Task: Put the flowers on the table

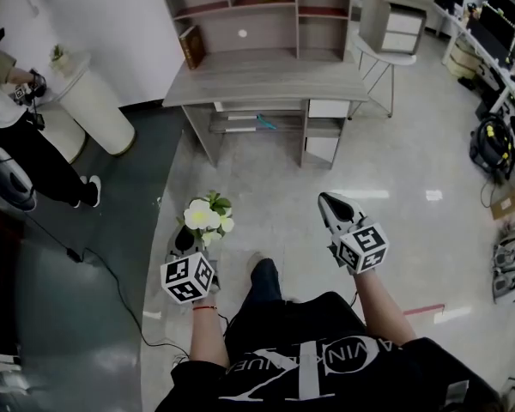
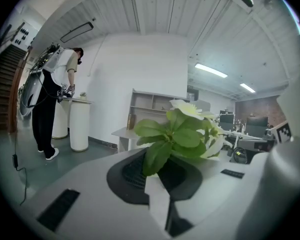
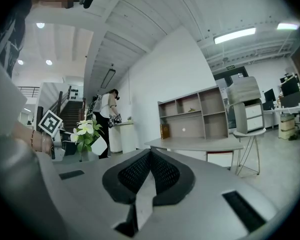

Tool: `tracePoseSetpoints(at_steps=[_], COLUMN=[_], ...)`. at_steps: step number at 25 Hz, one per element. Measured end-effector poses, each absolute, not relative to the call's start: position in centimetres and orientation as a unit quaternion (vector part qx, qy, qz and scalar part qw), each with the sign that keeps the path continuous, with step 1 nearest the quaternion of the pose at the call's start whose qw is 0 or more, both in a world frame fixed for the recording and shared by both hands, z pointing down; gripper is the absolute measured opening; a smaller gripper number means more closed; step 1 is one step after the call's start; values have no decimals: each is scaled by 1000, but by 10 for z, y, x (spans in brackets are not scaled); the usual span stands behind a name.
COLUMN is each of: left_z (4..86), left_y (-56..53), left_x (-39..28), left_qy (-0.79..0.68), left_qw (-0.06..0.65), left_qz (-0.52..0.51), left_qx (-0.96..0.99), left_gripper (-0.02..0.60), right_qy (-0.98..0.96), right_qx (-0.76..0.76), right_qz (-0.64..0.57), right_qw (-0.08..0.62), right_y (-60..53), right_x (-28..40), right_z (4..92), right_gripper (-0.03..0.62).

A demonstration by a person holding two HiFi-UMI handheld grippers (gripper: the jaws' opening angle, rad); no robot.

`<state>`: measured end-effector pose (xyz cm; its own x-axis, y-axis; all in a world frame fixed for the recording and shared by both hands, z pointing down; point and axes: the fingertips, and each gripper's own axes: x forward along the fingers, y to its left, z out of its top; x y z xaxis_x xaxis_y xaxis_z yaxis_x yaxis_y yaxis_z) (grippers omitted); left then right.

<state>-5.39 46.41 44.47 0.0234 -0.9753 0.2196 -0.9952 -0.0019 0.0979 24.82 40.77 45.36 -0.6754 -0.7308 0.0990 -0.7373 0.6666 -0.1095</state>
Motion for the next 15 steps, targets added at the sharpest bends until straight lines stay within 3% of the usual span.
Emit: tracePoseSetpoints(at_steps=[15], left_z=[463], left_y=[320], left_x=[-78], left_qy=[-665], left_qw=[133], left_qz=[65], left_qx=[732], left_gripper=[31], right_qy=[-881], right_qx=[454], right_qz=[131], right_qw=[9], right_y=[284], right_x=[234], right_z=[470], right_gripper=[9])
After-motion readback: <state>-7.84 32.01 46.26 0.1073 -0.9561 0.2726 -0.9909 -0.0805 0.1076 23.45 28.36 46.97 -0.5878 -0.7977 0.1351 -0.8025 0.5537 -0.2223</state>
